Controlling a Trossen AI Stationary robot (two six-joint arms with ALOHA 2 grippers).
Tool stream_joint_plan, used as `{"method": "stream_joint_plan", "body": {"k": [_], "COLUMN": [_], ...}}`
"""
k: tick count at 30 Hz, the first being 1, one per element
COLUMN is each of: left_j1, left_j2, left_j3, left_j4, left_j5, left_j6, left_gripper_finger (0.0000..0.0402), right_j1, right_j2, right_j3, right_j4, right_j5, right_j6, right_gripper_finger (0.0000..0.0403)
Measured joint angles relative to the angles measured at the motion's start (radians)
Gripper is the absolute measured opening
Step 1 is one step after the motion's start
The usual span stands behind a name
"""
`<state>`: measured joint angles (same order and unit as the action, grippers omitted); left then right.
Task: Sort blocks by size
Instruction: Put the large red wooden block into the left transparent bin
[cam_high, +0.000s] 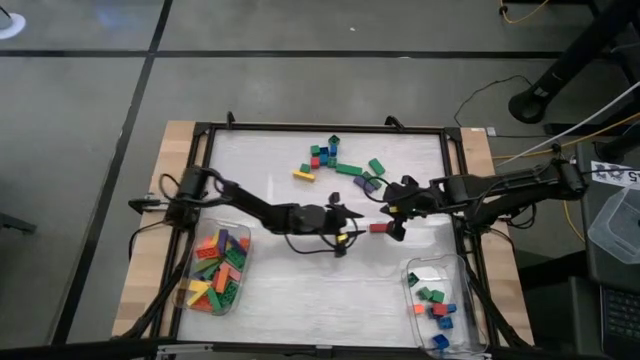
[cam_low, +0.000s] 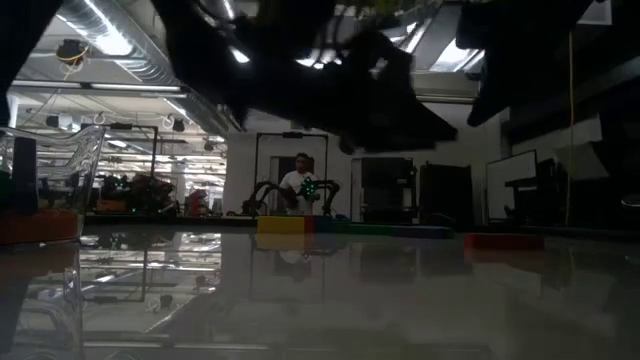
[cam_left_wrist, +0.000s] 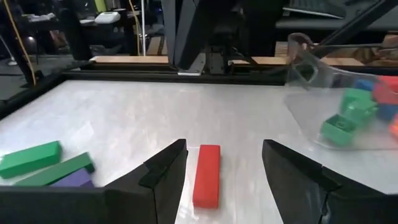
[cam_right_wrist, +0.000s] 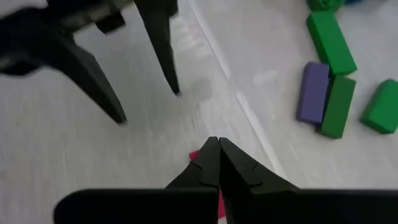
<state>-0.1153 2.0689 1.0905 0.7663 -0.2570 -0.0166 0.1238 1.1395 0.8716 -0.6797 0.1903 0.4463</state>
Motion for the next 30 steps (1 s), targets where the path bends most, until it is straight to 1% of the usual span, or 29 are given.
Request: {"method": "stream_joint_plan", "body": {"k": [7, 11, 13, 16, 18, 25, 30], "left_j1": [0.024, 0.042, 0.053, 0.068, 0.077, 0.1, 0.104], "left_j2": [0.157, 0.216, 0.242, 0.277, 0.293, 0.306, 0.304], "left_j3": [0.16, 0.245, 0.277, 0.315, 0.325, 0.329, 0.329], "left_j4": [-0.01, -0.096, -0.145, -0.189, -0.19, -0.242, -0.291], "left_j5": [0.004, 0.006, 0.024, 0.079, 0.102, 0.105, 0.155], "left_j6": [0.056, 0.057, 0.057, 0.048, 0.03, 0.024, 0.025], "left_gripper_finger": [0.0198, 0.0198, 0.0198, 0.0198, 0.0198, 0.0198, 0.0198], "right_j1": [0.0, 0.0, 0.0, 0.0, 0.0, 0.0, 0.0], "right_j2": [0.0, 0.0, 0.0, 0.0, 0.0, 0.001, 0.001], "right_j3": [0.0, 0.0, 0.0, 0.0, 0.0, 0.0, 0.0], "right_j4": [-0.021, -0.021, -0.022, -0.022, -0.021, -0.026, -0.026], "right_j5": [-0.027, -0.031, -0.032, -0.032, -0.032, -0.032, -0.026], "right_j6": [0.025, 0.025, 0.025, 0.024, 0.024, 0.021, 0.02], "right_gripper_finger": [0.0003, 0.0003, 0.0003, 0.0003, 0.0003, 0.0003, 0.0003]}}
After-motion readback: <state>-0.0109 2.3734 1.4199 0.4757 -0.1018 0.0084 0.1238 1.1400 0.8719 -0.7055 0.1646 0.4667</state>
